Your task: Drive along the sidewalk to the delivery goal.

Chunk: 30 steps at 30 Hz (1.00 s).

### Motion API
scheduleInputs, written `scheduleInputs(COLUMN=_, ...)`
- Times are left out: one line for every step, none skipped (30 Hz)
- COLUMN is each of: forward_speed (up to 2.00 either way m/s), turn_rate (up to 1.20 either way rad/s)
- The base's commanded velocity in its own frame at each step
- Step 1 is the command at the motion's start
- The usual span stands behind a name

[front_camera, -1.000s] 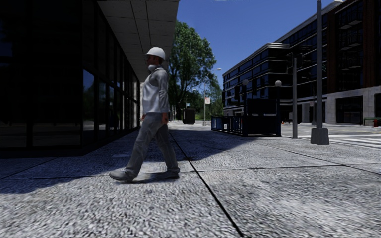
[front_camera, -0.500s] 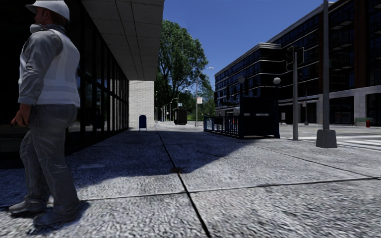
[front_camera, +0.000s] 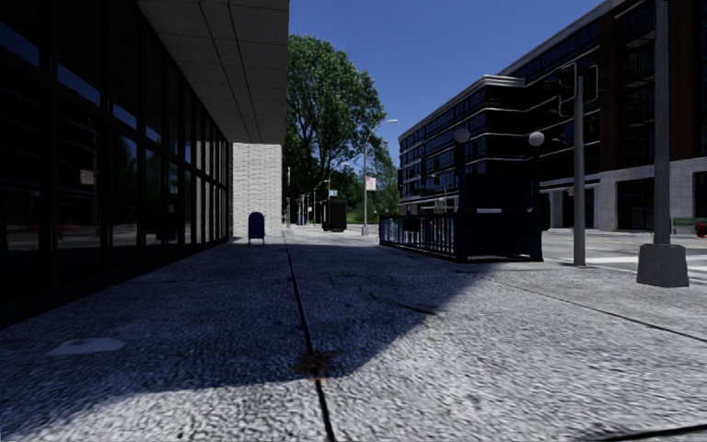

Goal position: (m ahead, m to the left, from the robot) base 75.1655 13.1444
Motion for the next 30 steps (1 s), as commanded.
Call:
scheduleInputs(forward_speed=2.0, turn_rate=0.0)
scheduleInputs(forward_speed=2.0, turn_rate=0.0)
scheduleInputs(forward_speed=2.0, turn_rate=0.0)
scheduleInputs(forward_speed=2.0, turn_rate=0.0)
scheduleInputs(forward_speed=2.0, turn_rate=0.0)
scheduleInputs(forward_speed=2.0, turn_rate=0.0)
scheduleInputs(forward_speed=2.0, turn_rate=0.0)
scheduleInputs(forward_speed=2.0, turn_rate=0.0)
scheduleInputs(forward_speed=2.0, turn_rate=0.0)
scheduleInputs(forward_speed=2.0, turn_rate=0.0)
scheduleInputs(forward_speed=2.0, turn_rate=0.0)
scheduleInputs(forward_speed=2.0, turn_rate=0.0)
scheduleInputs(forward_speed=2.0, turn_rate=0.0)
scheduleInputs(forward_speed=2.0, turn_rate=0.0)
scheduleInputs(forward_speed=2.0, turn_rate=0.0)
scheduleInputs(forward_speed=2.0, turn_rate=0.0)
scheduleInputs(forward_speed=2.0, turn_rate=0.0)
scheduleInputs(forward_speed=2.0, turn_rate=0.0)
scheduleInputs(forward_speed=2.0, turn_rate=0.0)
scheduleInputs(forward_speed=2.0, turn_rate=0.0)
scheduleInputs(forward_speed=2.0, turn_rate=0.0)
scheduleInputs(forward_speed=2.0, turn_rate=0.0)
scheduleInputs(forward_speed=2.0, turn_rate=0.0)
scheduleInputs(forward_speed=2.0, turn_rate=0.0)
scheduleInputs(forward_speed=2.0, turn_rate=0.0)
scheduleInputs(forward_speed=2.0, turn_rate=0.0)
scheduleInputs(forward_speed=2.0, turn_rate=0.0)
scheduleInputs(forward_speed=2.0, turn_rate=0.0)
scheduleInputs(forward_speed=2.0, turn_rate=0.0)
scheduleInputs(forward_speed=2.0, turn_rate=0.0)
